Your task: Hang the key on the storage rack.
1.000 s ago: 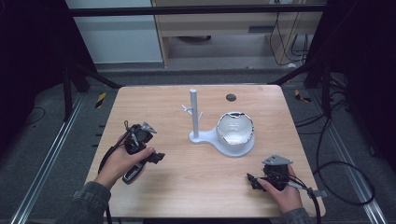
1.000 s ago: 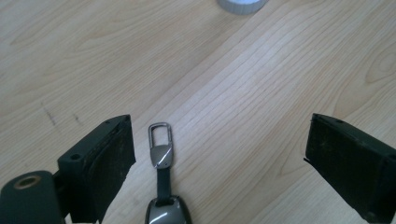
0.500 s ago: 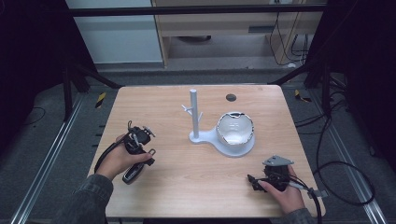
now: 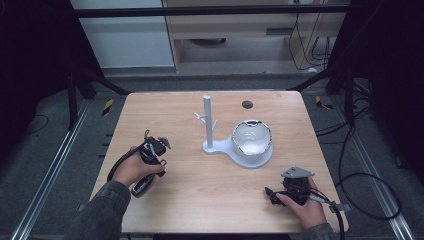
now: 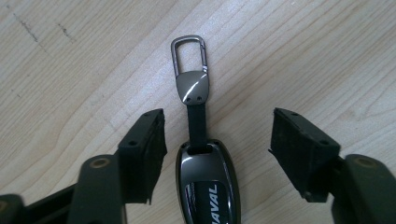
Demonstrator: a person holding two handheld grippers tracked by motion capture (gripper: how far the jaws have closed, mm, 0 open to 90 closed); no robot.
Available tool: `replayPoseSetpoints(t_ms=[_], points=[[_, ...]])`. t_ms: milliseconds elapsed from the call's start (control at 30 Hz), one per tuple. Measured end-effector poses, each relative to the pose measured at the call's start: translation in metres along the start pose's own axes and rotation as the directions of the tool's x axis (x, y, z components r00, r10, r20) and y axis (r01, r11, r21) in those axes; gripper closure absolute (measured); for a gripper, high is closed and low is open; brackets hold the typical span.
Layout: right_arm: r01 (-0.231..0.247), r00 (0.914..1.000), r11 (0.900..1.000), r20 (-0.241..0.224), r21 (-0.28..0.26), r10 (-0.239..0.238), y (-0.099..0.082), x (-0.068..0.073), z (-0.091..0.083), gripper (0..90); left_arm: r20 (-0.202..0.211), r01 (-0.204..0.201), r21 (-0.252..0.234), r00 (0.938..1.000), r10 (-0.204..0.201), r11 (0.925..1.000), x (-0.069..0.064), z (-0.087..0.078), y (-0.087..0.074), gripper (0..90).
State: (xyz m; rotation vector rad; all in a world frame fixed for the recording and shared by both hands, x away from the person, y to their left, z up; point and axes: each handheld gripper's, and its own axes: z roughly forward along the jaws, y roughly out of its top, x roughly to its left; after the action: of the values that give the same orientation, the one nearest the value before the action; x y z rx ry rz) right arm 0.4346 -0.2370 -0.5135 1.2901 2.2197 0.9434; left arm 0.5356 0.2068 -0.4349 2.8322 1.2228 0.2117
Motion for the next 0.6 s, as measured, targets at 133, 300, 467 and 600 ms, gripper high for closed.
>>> replayPoseSetpoints(t_ms=[133,300,467,600], points=[[0.003,1.0000,1.0000,-0.002,0.001,-0.003,0.000,0.000,0.000,0.5,-0.004,-0.010,0.031,0.9999,0.010,0.9995,0.001,0.004,0.000,41.6],[0.006,1.0000,1.0000,-0.003,0.001,-0.006,0.000,0.000,0.000,0.5,-0.012,0.005,0.037,0.9999,-0.005,0.9993,0.006,0.007,0.001,43.7],[0.005,1.0000,1.0000,-0.003,0.002,-0.005,0.000,0.001,0.000,0.5,0.038,0.023,0.009,0.9990,-0.023,0.9997,0.013,0.009,0.000,52.0],[0.006,1.0000,1.0000,-0.004,0.003,-0.006,0.000,0.001,0.000,0.5,0.030,0.005,0.022,0.9995,-0.005,0.9998,0.012,0.011,0.000,53.5]])
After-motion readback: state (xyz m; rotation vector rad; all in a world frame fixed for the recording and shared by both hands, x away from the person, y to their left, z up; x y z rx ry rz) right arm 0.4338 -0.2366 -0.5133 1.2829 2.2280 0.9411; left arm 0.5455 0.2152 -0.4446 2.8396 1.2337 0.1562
